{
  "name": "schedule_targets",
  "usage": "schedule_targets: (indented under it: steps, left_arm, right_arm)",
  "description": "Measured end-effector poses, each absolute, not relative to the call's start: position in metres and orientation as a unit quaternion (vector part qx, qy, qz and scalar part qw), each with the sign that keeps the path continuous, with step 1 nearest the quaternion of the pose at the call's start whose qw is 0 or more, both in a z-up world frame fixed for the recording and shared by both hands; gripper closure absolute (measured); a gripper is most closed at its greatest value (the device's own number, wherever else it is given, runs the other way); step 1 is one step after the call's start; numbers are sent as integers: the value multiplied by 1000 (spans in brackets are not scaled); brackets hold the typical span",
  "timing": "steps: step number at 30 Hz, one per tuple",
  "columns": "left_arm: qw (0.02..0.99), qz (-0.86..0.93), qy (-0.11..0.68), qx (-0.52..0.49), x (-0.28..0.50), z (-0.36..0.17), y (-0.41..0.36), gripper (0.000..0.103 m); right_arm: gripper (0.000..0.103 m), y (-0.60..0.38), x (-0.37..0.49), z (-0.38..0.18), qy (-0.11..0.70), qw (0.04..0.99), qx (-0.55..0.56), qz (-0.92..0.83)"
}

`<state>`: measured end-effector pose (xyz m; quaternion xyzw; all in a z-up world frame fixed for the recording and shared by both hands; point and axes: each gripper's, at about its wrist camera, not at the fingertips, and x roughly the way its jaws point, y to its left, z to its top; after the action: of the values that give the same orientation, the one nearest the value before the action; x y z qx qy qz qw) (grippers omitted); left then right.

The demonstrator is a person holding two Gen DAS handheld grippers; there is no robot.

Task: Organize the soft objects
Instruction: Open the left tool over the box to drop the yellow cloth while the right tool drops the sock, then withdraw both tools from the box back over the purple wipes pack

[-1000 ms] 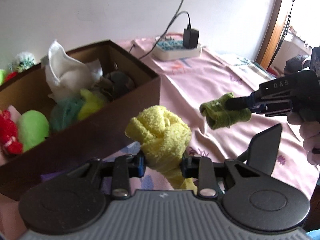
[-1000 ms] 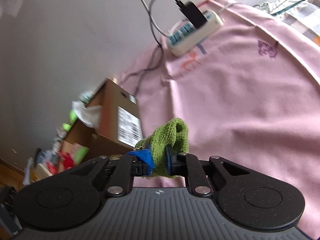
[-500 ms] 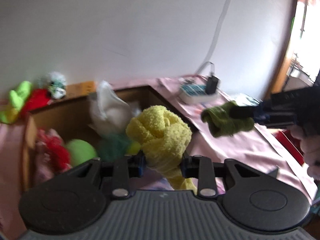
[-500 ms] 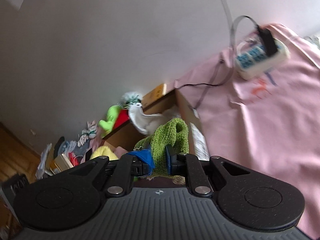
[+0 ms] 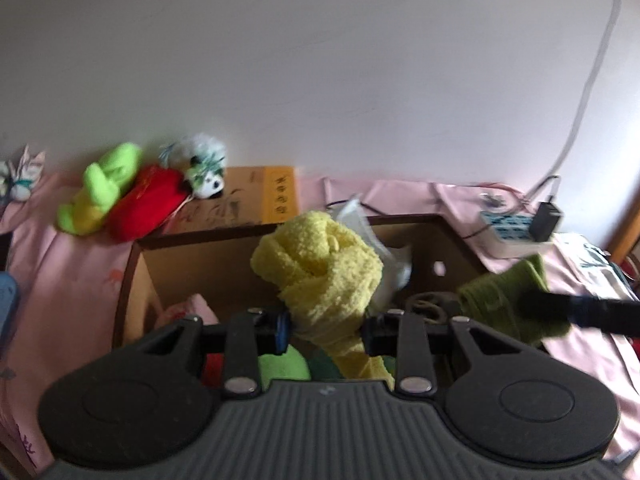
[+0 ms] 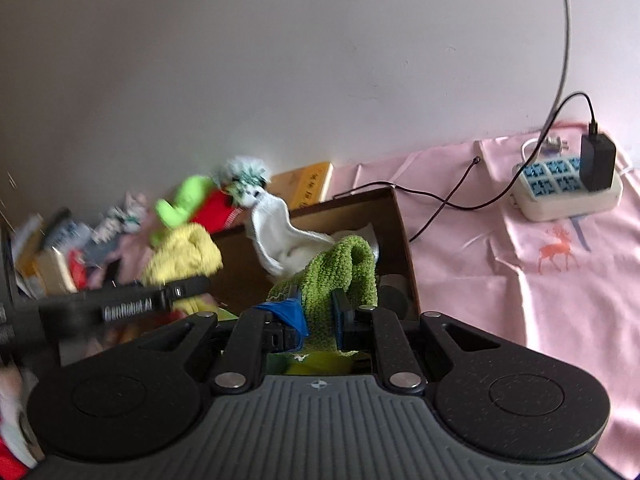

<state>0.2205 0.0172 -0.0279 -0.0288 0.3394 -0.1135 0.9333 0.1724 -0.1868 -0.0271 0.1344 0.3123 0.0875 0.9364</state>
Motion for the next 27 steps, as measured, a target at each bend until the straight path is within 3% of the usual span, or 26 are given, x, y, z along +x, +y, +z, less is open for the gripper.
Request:
schedule_targets:
  steps: [4,10,13,27]
  left_arm:
    - [927,-92,361,-41,241,-44,19,69]
    - [920,-65,386,-36,257,-65,17,54]
    - [917,-67,391,-46,258,-68,20,40]
    - [918,-24,392,-56,218,-35,31,35]
  right_arm:
    - [101,-178,178,-36,322,938,103,74]
    - [100,-174,180,-37,325,941,76,60]
    - [99,-180,177,-36,324,938,107,59]
    - [96,-179,142,-22,324,935,140,42]
